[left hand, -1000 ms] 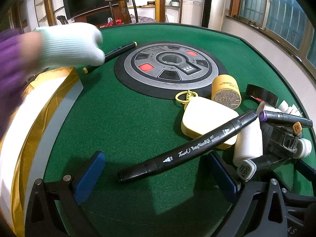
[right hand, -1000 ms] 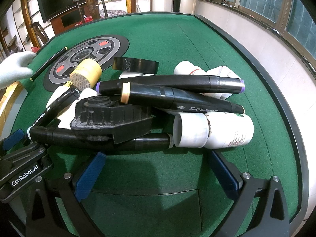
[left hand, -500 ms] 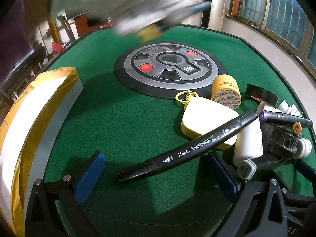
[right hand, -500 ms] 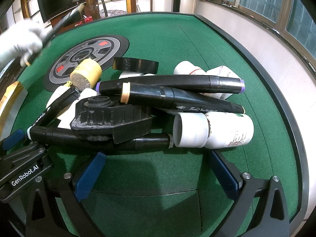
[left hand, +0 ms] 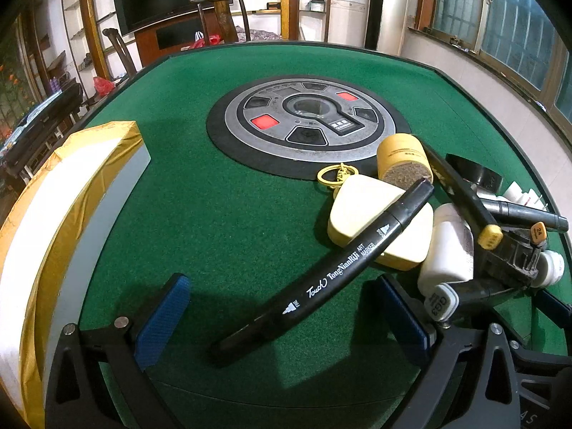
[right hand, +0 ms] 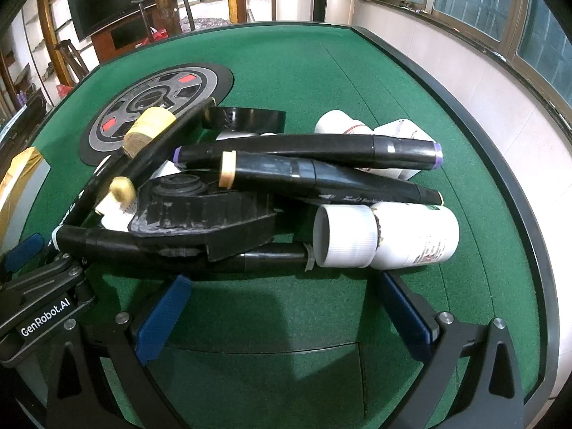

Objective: Organize rigid objects
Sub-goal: 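Move the left tool toward the black Touch marker on the table, then grasp the black Touch marker with the left tool and lift it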

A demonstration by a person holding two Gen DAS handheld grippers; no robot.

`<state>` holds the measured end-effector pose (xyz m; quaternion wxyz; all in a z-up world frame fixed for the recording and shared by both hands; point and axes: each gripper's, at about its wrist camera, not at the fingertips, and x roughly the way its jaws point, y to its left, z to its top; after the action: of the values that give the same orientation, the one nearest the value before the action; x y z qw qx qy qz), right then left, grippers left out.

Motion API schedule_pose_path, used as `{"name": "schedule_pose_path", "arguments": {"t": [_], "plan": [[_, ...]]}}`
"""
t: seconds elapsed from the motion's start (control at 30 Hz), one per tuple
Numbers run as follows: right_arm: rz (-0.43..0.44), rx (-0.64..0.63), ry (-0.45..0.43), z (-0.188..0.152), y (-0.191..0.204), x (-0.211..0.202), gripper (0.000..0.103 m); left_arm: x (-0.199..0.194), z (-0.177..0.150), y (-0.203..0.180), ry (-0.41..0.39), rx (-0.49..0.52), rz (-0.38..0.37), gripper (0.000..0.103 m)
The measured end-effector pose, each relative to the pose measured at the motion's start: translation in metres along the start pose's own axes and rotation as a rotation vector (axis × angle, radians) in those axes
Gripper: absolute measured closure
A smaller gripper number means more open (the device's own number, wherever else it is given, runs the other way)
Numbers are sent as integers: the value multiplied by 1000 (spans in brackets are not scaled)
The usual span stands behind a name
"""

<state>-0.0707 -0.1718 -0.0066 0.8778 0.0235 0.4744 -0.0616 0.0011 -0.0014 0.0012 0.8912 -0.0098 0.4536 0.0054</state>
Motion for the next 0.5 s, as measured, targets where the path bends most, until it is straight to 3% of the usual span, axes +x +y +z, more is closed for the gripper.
{"name": "schedule_pose_path", "arguments": {"t": [0.5], "plan": [[0,0,1,0,0,1,0,0,0,0,-1,-24,19,0]]}}
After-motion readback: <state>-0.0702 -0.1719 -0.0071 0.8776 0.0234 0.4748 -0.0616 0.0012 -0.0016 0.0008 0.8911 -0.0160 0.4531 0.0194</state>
